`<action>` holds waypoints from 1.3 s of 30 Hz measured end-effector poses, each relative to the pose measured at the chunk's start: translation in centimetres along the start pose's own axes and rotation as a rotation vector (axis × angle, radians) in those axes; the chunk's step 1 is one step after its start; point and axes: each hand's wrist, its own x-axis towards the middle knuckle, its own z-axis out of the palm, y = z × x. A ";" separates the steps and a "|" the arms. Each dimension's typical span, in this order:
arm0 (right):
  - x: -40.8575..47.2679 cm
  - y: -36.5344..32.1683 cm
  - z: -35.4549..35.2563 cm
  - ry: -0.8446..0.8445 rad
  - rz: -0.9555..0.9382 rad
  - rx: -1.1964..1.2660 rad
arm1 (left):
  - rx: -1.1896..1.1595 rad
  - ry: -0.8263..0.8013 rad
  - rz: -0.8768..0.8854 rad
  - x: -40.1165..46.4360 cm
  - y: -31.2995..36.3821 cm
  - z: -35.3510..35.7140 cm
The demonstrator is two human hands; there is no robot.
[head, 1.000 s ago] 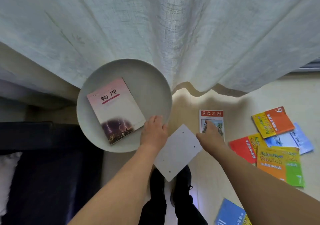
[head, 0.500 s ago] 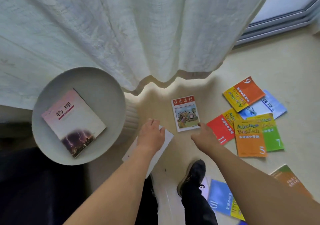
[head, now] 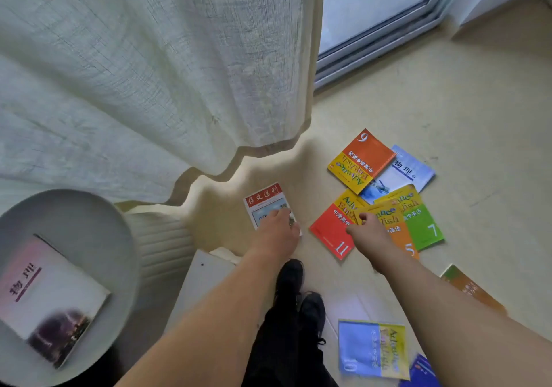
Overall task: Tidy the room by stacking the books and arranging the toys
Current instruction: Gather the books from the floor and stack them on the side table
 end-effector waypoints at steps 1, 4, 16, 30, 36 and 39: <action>0.6 0.0 -0.2 -0.004 0.010 0.002 | 0.012 -0.010 0.001 0.8 0.1 0.1; 2.7 -0.6 -1.0 -0.017 0.043 0.028 | 0.070 -0.059 -0.015 3.3 1.2 -0.5; 12.1 -3.9 -8.8 0.045 0.085 0.159 | 0.209 -0.163 0.048 11.8 10.9 -1.1; 27.2 2.1 -15.7 0.074 0.205 0.334 | 0.292 -0.184 0.031 21.2 18.2 8.3; 42.2 8.6 -13.8 0.178 0.209 0.320 | 0.349 -0.211 0.110 34.6 16.2 19.7; 50.1 12.1 -12.3 0.257 0.246 0.313 | 0.454 -0.203 0.239 41.9 14.7 25.4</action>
